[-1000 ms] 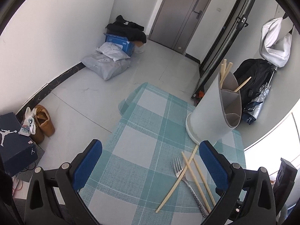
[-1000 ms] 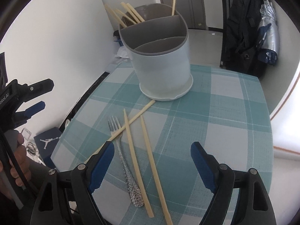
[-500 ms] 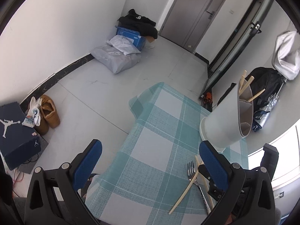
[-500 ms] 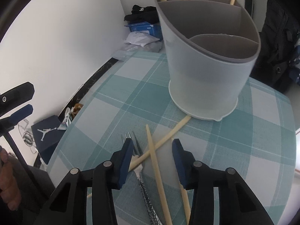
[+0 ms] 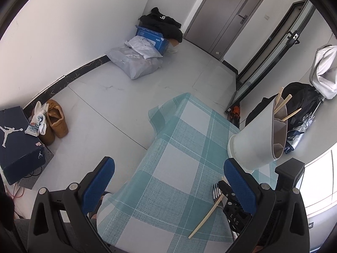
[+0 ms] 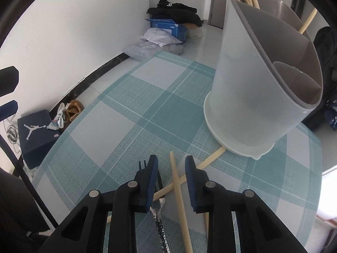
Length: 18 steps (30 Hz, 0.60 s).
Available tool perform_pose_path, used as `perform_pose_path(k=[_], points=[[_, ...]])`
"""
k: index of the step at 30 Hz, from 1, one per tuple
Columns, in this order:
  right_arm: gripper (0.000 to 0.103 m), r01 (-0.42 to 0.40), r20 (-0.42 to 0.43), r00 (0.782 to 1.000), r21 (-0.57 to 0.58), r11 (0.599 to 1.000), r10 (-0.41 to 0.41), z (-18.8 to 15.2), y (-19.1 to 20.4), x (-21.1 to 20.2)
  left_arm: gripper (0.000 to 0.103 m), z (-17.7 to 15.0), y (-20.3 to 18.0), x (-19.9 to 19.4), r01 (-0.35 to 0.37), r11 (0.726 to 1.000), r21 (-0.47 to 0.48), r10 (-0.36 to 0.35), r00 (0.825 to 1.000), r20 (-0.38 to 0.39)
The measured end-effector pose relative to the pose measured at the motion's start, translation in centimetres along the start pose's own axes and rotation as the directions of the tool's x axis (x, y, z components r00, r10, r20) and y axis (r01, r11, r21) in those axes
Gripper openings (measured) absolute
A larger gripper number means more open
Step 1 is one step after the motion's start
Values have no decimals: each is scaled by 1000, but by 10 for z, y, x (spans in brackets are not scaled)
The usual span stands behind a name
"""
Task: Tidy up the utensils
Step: 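Close the right gripper on a chopstick beside the metal fork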
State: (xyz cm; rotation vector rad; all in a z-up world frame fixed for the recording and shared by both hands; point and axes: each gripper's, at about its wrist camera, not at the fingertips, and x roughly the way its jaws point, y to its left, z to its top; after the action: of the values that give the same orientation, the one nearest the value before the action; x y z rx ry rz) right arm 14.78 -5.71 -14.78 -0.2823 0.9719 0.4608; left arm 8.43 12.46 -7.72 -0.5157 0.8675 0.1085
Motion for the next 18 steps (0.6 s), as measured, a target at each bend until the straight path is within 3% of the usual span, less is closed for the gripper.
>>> perform_pose_path(k=[8,12,18], points=[[25,-9,-8,1000,5,1000,9,-6,-5,-7,102,1,0,1,10,1000,-7,-11,1000,-14],[15,-2,-17,1000,-31,1000,2,-6,-3,-3,102,0,0,2,23,1000,-4,-23,1000,-21],[5,-11,-34,999,-49,999,10,-4,0,6,102,0,-2,1,-16,1000,16,16,1000,-16]])
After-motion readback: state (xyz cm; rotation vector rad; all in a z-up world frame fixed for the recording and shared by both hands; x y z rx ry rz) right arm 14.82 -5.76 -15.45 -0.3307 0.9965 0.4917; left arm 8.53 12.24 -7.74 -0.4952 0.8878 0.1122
